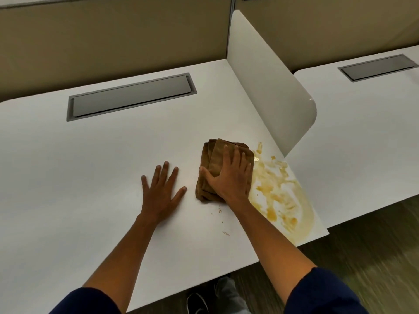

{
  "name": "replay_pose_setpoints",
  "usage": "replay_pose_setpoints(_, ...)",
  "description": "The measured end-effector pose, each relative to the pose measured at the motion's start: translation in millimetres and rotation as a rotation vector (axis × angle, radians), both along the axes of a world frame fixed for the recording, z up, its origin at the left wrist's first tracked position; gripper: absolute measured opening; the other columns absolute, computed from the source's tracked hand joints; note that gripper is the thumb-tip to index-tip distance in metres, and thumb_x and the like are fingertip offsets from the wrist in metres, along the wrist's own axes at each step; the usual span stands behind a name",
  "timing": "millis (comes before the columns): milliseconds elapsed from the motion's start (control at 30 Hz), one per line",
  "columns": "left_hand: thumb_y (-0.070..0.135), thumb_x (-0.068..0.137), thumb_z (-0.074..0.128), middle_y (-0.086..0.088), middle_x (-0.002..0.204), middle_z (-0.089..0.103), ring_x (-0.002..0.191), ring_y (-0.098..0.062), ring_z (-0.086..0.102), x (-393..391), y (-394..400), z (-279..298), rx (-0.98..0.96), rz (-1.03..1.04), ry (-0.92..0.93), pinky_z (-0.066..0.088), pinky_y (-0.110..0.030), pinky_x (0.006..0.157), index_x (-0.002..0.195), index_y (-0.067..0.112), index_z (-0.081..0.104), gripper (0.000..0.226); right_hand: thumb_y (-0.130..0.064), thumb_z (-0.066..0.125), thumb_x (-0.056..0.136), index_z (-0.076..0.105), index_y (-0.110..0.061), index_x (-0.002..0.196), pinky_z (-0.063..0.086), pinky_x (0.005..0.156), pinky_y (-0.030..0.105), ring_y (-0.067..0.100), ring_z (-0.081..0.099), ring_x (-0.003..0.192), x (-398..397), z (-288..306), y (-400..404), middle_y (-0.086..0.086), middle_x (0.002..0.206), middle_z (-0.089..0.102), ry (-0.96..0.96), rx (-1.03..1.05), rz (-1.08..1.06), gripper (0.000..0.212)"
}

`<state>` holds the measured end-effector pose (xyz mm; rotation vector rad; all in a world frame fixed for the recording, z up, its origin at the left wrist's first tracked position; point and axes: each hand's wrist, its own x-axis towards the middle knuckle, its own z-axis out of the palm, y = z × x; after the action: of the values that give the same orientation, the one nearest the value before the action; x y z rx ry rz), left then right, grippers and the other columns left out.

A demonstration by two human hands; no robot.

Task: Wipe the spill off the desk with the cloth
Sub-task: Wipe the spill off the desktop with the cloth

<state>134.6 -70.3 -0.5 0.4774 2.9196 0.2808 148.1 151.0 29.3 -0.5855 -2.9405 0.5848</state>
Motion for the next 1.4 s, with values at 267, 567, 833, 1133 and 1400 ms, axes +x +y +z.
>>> replay_pose_setpoints(267, 0.067, 0.097, 0.016, 0.004, 0.169, -0.002, 0.155, -0.020, -0.003, 2.3, -2.1, -10.7, -0.019, -0.001, 0.097, 0.004, -0.059, 0.122, 0.159, 0.033, 0.010, 0.071, -0.077, 0.037, 0.083, 0.023, -0.032, 0.154, 0.014, 0.115, 0.061, 0.040, 0.016, 0.146, -27.3, -9.0, 4.9, 0.010, 0.162, 0.018, -0.133, 0.091, -0.054, 0.084)
replay_pose_setpoints(567, 0.067, 0.096, 0.016, 0.003, 0.169, 0.002, 0.156, -0.021, -0.001, 1.5, -3.4, -11.1, 0.006, 0.005, 0.109, 0.004, -0.059, 0.122, 0.159, 0.032, 0.013, 0.072, -0.045, 0.041, 0.098, 0.039, -0.028, 0.148, 0.015, 0.117, 0.059, 0.041, 0.024, 0.142, -18.3, -7.1, -0.2, 0.010, 0.158, 0.030, -0.108, 0.149, 0.000, 0.053)
replay_pose_setpoints(833, 0.068, 0.094, 0.011, 0.000, 0.168, -0.001, 0.156, -0.023, -0.002, 22.4, -5.8, -11.6, -0.003, 0.035, 0.095, 0.002, -0.056, 0.123, 0.159, 0.028, 0.011, 0.077, -0.044, 0.037, 0.101, 0.033, -0.028, 0.152, 0.020, 0.115, 0.057, 0.038, 0.024, 0.143, 22.9, -9.8, -15.8, 0.007, 0.162, 0.025, -0.136, 0.171, 0.070, 0.053)
replay_pose_setpoints(1133, 0.070, 0.090, 0.005, -0.001, 0.168, -0.002, 0.155, -0.024, -0.003, 36.5, -9.0, -7.8, -0.007, 0.025, 0.073, 0.003, -0.057, 0.123, 0.160, 0.025, 0.010, 0.083, -0.041, 0.041, 0.098, 0.035, -0.027, 0.151, 0.029, 0.111, 0.056, 0.037, 0.031, 0.140, 92.9, -8.9, -40.0, 0.006, 0.161, 0.027, -0.144, 0.177, 0.096, 0.055)
replay_pose_setpoints(1400, 0.072, 0.087, 0.004, -0.002, 0.168, -0.005, 0.155, -0.024, -0.006, 36.6, -9.2, -4.7, 0.007, 0.010, 0.055, 0.001, -0.057, 0.122, 0.160, 0.024, 0.007, 0.087, -0.041, 0.035, 0.099, 0.024, -0.030, 0.155, 0.017, 0.119, 0.053, 0.030, 0.015, 0.150, 139.7, -12.2, -55.0, 0.001, 0.165, 0.014, -0.161, 0.130, 0.067, 0.058)
